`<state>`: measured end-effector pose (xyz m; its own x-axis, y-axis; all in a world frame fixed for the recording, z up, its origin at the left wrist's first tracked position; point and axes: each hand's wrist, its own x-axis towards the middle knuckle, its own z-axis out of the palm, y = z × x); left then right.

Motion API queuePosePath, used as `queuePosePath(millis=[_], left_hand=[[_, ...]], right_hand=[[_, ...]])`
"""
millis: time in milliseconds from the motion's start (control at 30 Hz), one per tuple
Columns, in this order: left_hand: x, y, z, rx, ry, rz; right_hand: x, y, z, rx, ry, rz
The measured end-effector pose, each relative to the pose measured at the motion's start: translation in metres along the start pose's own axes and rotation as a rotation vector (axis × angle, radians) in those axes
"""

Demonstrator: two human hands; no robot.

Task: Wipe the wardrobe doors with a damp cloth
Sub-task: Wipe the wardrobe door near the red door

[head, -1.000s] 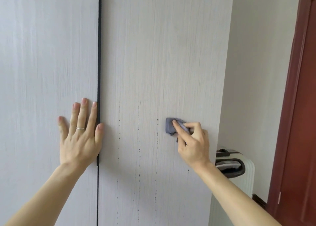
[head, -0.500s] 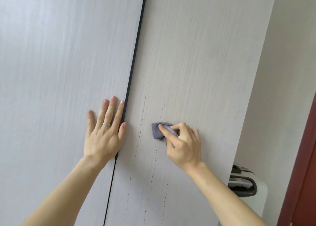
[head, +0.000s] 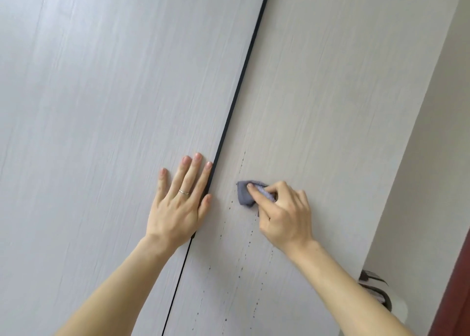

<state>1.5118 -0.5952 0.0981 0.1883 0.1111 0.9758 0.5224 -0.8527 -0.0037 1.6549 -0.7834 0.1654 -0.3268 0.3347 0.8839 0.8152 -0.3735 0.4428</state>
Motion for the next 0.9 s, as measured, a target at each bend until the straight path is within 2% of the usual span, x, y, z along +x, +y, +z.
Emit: queuePosePath(millis=[100,233,300,367,500,633,700,800,900], left_hand=[[-0.001,0.000,-0.004,0.010,0.001,0.015],[-0.001,-0.003,-0.007,0.038,0.023,0.050],[-0.001,-0.003,-0.006,0.053,0.037,0.052],[-0.001,-0.002,-0.005,0.056,0.049,0.045],[-0.001,-0.002,-0.005,0.061,0.074,0.039],[-0.001,-0.003,-0.008,0.058,0.075,0.039],[-0.001,-0.002,-0.010,0.037,0.055,0.040],[0.000,-0.002,-0.011,0.031,0.031,0.044],[-0.001,-0.002,-0.009,0.027,0.019,0.035]], right_hand=[[0.038,0.015,-0.006,-0.058,0.016,0.049],[0.118,0.036,-0.010,0.028,0.129,0.431],[0.141,0.033,-0.006,0.096,0.161,0.545],[0.141,0.020,0.001,0.129,0.173,0.521],[0.071,-0.020,0.015,0.082,0.008,0.050],[0.054,-0.024,0.006,0.058,-0.079,-0.167],[0.087,-0.007,0.005,-0.007,-0.025,-0.075],[0.142,0.016,0.004,0.023,0.105,0.304],[0.145,0.012,0.008,0.066,0.119,0.356]])
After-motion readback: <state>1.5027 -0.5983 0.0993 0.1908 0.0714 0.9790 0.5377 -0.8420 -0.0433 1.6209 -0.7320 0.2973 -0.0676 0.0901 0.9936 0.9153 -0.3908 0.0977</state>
